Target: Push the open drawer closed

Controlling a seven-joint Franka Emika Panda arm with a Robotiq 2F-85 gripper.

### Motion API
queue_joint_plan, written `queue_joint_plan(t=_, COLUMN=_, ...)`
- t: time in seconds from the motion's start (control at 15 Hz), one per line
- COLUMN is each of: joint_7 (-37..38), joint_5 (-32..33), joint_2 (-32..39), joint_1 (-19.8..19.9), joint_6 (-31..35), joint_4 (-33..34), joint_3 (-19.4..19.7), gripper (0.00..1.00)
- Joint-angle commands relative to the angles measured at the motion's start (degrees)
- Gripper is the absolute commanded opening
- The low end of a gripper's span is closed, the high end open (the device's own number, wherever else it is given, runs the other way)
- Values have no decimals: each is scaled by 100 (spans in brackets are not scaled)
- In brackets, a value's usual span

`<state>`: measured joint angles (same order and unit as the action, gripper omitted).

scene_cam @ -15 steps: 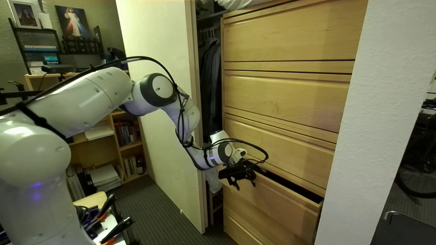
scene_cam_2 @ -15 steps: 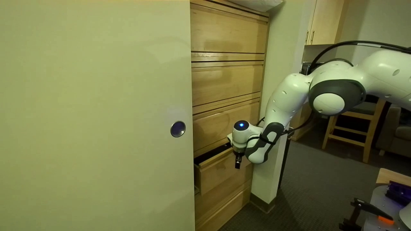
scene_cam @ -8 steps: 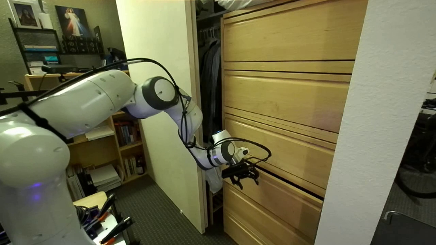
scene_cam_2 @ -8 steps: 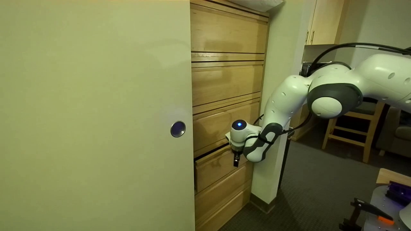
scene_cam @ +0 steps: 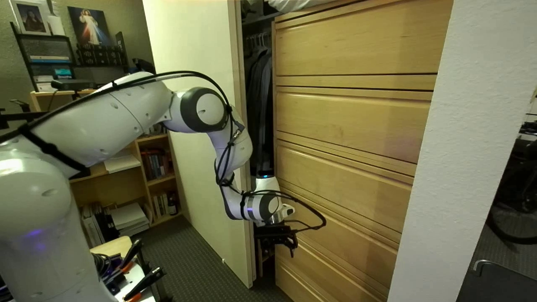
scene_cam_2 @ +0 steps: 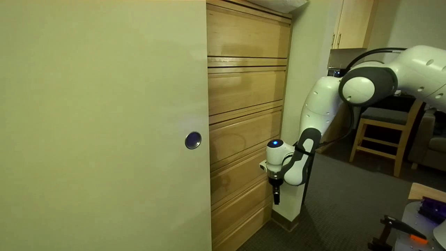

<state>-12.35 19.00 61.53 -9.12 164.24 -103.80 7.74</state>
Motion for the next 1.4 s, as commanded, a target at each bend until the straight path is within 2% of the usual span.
queue_joint_plan(t=0.0, joint_7=-485, joint_5=59, joint_2=-1034, joint_1=620, joint_6=-91, joint_4=-1377, joint_3=-471, gripper=100)
queue_joint_plan(t=0.4, joint_7=-326, joint_5=-2, joint_2=-2429, joint_1=841, joint_6=-264, joint_4=-3180, joint_3=-408, gripper=100)
queue_joint_plan(t=0.8, joint_7=-437, joint_5=-84, joint_2=-4190, joint_1=1071, joint_6=-674, joint_4=-4825, joint_3=-463, gripper=100)
queue_joint_plan(t=1.07, joint_7=-642, joint_5=-139, joint_2=-5209, joint_1=1261, joint_6=-784, joint_4=-5338, joint_3=-488, gripper=100)
queue_joint_plan(t=1.33, joint_7=-801, joint_5=-161, joint_2=-5935, joint_1=1325, joint_6=-746, joint_4=-5475, joint_3=-419, gripper=100)
